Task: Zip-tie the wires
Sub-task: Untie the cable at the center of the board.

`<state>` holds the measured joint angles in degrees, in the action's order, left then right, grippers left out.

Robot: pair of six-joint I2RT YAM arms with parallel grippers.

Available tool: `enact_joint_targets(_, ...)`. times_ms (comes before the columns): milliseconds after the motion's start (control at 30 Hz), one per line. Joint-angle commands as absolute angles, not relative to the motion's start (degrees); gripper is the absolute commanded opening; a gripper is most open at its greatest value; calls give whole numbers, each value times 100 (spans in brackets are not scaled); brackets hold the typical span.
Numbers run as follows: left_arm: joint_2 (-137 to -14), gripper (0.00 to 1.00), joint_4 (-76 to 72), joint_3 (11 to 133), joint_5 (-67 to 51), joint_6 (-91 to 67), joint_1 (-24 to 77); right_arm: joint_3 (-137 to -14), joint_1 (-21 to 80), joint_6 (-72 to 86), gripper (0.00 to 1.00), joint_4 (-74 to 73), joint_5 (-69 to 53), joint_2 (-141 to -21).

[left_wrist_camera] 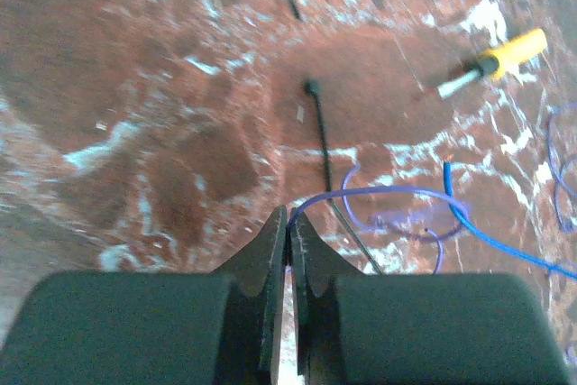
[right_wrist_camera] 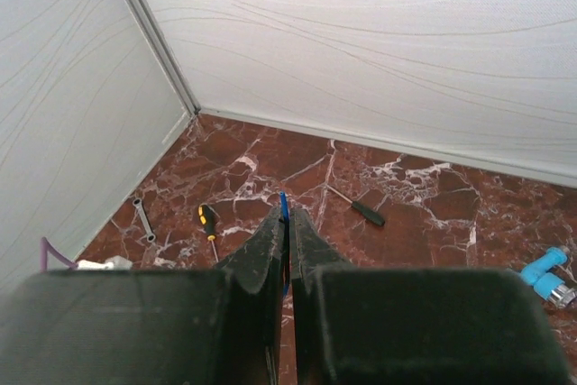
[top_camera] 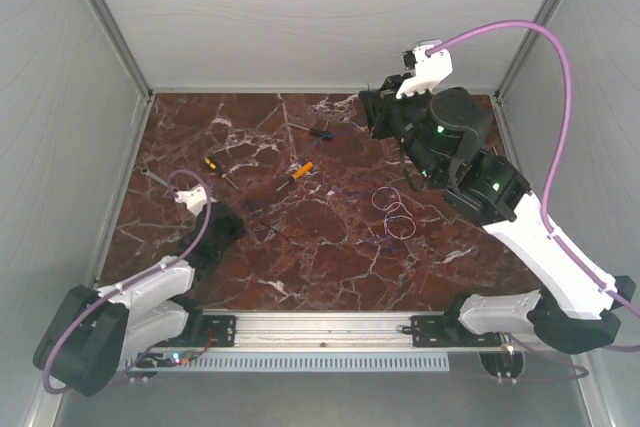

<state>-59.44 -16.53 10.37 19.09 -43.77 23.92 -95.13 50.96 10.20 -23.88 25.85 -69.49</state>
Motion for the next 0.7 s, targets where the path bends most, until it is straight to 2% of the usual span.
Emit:
enact_joint_targets(0, -5639, 0, -1550, 1135, 1953, -4640, 1807, -9334, 5120, 964, 0, -2410, 2619, -6745)
enact_joint_targets(433, -5260, 0, -1141, 1029, 1051, -4974, -572, -8855, 5071, 1051, 0, -2473, 2769, -6193)
enact_joint_targets(633, -5225, 0, -1668, 831, 320, -4742, -722, -8899, 5071, 1073, 0, -2470, 2361, -6137)
enact_joint_targets(667, -5183, 3, -1700, 771, 227, -4726, -725, -8884, 5071, 1068, 0, -2461, 2340, -6121)
